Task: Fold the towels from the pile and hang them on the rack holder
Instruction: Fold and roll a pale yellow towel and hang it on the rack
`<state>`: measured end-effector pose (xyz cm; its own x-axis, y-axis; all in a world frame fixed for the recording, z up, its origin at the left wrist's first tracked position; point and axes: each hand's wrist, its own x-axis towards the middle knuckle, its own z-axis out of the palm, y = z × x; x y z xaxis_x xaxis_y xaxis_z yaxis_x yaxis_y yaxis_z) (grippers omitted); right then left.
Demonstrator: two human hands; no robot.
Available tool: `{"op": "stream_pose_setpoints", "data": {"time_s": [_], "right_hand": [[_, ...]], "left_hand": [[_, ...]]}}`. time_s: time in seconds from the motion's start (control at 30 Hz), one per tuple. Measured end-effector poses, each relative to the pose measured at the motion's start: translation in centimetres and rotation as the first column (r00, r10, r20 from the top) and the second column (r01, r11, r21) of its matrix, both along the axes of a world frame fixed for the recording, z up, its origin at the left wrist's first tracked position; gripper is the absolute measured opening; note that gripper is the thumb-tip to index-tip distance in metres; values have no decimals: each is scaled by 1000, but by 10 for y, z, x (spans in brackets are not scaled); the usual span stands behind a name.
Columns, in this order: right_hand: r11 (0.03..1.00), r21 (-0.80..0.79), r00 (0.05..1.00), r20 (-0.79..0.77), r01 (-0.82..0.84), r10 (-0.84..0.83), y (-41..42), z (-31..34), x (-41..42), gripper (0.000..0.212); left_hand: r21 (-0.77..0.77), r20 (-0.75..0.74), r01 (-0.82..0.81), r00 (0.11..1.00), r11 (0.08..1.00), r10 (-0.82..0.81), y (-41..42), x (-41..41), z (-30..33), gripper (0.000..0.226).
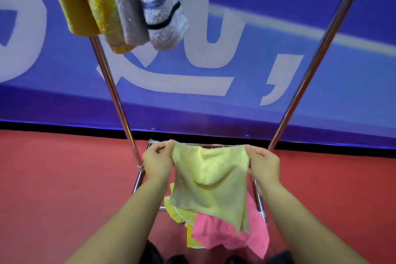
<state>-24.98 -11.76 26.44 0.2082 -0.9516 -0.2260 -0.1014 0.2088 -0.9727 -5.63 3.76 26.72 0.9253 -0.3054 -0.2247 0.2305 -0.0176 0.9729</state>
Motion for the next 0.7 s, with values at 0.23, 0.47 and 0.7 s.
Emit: {"op": "stream_pose_setpoints", "data": {"time_s": [0.23,0.47,0.7], "right_hand": [[979,9,979,1,-202,202,13,14,28,9],[955,-119,962,-54,-271,266,18,21,46,8],[968,-68,964,91,-243,249,22,39,45,5]], "left_hand": [[-70,-68,249,965,966,-253,-29,-36,-1,20],[-111,-6,319,947,941,-322,-49,-57,21,9],[-141,-23,301,952,943,-307,-55,-61,29,4]]}}
